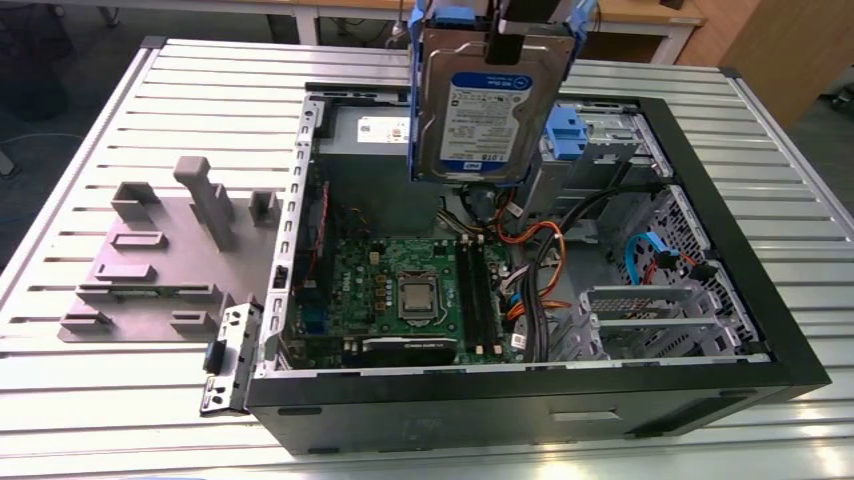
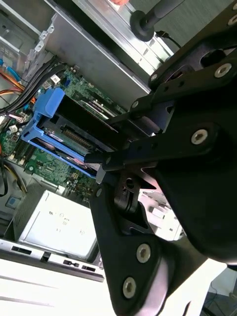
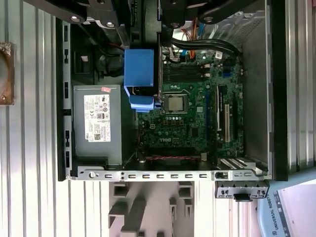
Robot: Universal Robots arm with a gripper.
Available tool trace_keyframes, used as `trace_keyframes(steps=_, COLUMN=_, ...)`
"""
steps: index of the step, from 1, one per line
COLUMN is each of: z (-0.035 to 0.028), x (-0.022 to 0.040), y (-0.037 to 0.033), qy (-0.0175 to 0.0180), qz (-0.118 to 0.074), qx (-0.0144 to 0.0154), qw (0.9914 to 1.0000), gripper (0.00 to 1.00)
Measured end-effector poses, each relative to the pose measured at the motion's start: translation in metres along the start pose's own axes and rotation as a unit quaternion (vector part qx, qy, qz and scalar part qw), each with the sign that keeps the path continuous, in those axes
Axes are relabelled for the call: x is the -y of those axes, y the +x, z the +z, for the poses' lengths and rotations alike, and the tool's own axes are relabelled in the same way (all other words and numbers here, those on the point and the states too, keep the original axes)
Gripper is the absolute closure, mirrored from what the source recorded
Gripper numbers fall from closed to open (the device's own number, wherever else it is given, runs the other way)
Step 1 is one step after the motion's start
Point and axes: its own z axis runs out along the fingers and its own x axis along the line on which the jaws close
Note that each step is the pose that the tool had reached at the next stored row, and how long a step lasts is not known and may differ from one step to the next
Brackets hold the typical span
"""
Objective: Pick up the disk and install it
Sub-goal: 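Pick up the disk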
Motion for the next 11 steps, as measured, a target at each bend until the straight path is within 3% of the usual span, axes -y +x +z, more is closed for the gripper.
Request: trace_keyframes(steps=11, z=-0.0006, x=0.0007, y=0.017, qy=0.0, qz=0.0, qx=0.0, qw=1.0, gripper=0.65)
